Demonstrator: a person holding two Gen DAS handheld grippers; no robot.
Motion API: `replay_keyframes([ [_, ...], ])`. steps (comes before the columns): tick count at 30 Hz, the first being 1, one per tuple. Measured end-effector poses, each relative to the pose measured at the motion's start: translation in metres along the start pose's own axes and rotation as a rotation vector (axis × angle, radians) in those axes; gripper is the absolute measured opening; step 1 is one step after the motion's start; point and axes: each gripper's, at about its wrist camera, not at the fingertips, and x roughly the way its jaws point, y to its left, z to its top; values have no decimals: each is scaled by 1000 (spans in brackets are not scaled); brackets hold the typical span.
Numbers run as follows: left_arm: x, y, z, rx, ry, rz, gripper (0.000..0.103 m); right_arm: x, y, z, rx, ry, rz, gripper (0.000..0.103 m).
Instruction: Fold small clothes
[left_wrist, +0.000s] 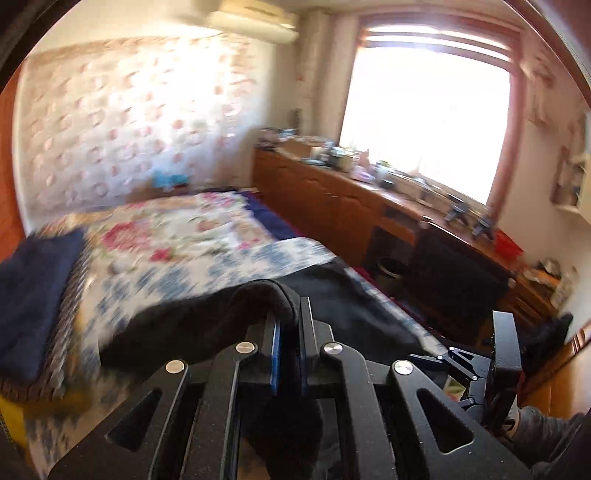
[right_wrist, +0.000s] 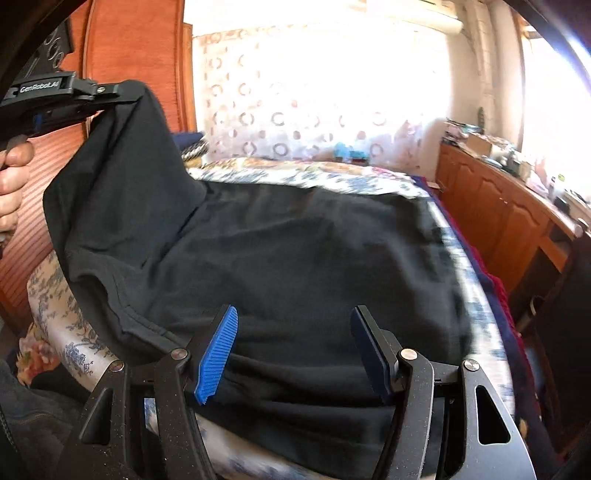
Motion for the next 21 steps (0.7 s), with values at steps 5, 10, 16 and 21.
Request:
replay_keyframes([
  [5,25,-57,33,91,7,-116,8,-34,-36,4,39,-42,-94,66],
  [10,60,-96,37,139,70,-178,8,-56,-63,2,82,-58,-165,66],
  [16,85,-93,19,171,136,-142,24,-63,-75,-4,100,-47,-188,66],
  [21,80,-63,-7,141,117,-81,77,-55,-68,2,86,-25,-181,66],
])
